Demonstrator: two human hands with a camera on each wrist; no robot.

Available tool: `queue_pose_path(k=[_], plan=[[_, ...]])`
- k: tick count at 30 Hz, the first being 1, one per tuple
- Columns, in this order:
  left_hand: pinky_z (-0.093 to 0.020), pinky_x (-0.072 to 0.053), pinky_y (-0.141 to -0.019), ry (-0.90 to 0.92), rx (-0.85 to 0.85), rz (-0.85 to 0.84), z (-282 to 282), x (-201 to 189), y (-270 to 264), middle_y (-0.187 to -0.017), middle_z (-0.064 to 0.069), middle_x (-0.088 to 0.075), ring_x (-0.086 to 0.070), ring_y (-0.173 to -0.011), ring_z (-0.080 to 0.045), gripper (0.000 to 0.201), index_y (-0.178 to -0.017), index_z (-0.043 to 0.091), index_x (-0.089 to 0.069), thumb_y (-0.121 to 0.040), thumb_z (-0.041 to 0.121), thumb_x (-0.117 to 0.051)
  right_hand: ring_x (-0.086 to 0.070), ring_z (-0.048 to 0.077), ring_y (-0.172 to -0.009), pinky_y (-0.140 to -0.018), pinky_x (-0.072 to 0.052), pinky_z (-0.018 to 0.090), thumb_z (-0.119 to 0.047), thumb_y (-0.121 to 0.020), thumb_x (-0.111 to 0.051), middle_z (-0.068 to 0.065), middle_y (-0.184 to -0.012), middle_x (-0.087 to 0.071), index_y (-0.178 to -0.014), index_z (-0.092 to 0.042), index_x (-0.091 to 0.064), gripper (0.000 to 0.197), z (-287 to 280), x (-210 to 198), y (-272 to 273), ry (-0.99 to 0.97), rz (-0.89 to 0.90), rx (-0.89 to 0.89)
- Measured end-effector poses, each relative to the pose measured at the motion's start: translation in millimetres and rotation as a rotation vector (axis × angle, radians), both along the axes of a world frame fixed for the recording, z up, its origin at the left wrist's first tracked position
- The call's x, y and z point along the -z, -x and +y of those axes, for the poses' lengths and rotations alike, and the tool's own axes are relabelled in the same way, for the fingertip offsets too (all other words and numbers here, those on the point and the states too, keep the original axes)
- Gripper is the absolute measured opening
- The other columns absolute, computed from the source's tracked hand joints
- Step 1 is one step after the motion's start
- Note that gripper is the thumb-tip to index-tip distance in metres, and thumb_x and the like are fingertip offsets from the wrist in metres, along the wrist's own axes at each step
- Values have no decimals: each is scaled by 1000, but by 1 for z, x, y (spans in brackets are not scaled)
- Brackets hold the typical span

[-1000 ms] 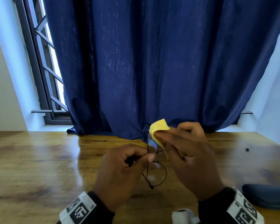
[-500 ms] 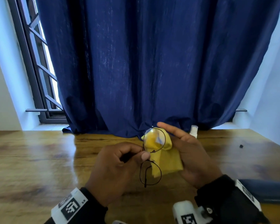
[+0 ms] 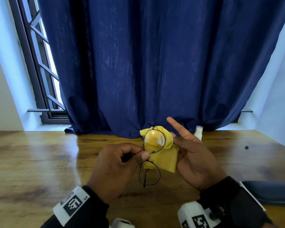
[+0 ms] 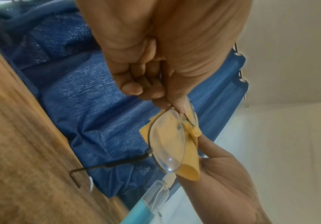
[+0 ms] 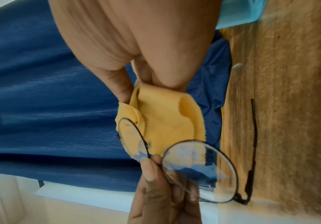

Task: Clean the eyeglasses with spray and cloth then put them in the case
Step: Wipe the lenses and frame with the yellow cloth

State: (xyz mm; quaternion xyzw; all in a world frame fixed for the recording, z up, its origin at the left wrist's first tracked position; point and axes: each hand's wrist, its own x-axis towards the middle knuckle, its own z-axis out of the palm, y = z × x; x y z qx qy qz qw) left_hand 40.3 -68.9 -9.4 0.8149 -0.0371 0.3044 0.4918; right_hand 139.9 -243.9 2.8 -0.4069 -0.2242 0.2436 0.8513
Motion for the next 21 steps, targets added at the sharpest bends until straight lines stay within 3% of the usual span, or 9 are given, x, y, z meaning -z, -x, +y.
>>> queue_pose_path(k=[2, 8, 12, 16, 18, 21], plan=[[-9, -50, -64, -3, -6, -8, 0, 0, 0, -75, 18, -78, -72, -73, 0, 21, -79, 25, -80, -74, 43, -72, -66, 37, -120, -89, -61, 48, -5, -94, -51, 20, -127, -70, -145, -24, -52, 55, 0, 1, 0, 0, -4, -12], [-9, -47, -58, -14, 30, -2, -3, -1, 1, -69, 15, -76, -66, -63, 3, 20, -76, 25, -80, -74, 43, -73, -74, 35, -105, -90, -61, 46, -3, -90, -54, 24, -122, -72, -145, -22, -51, 58, 8, 5, 7, 79, -67, -72], [-13, -53, -62, -28, 15, 3, -1, 1, 0, -74, 16, -77, -71, -70, -2, 22, -77, 27, -80, -73, 47, -71, -69, 38, -113, -88, -61, 49, -6, -91, -53, 25, -125, -69, -144, -28, -54, 57, 0, 3, -1, 44, -79, 3], [-9, -50, -66, -35, 1, -17, 2, -1, 0, -75, 19, -78, -72, -75, 0, 15, -77, 25, -81, -77, 39, -74, -69, 40, -112, -90, -60, 51, -4, -86, -55, 27, -125, -68, -141, -28, -57, 60, -6, 2, -7, 36, -86, 27], [-9, -50, -67, -31, -21, -37, 7, -2, 0, -76, 19, -78, -72, -75, -1, 17, -79, 26, -81, -78, 41, -72, -72, 34, -105, -86, -62, 48, -5, -84, -55, 26, -125, -69, -139, -28, -59, 60, -8, 3, -9, 35, -84, 56], [-11, -52, -72, 28, -36, -50, 15, -1, -3, -79, 15, -79, -73, -79, -3, 20, -81, 26, -80, -79, 43, -69, -76, 26, -91, -75, -64, 44, -6, -81, -56, 17, -107, -77, -138, -26, -61, 61, -9, 3, -15, 17, -86, 103]])
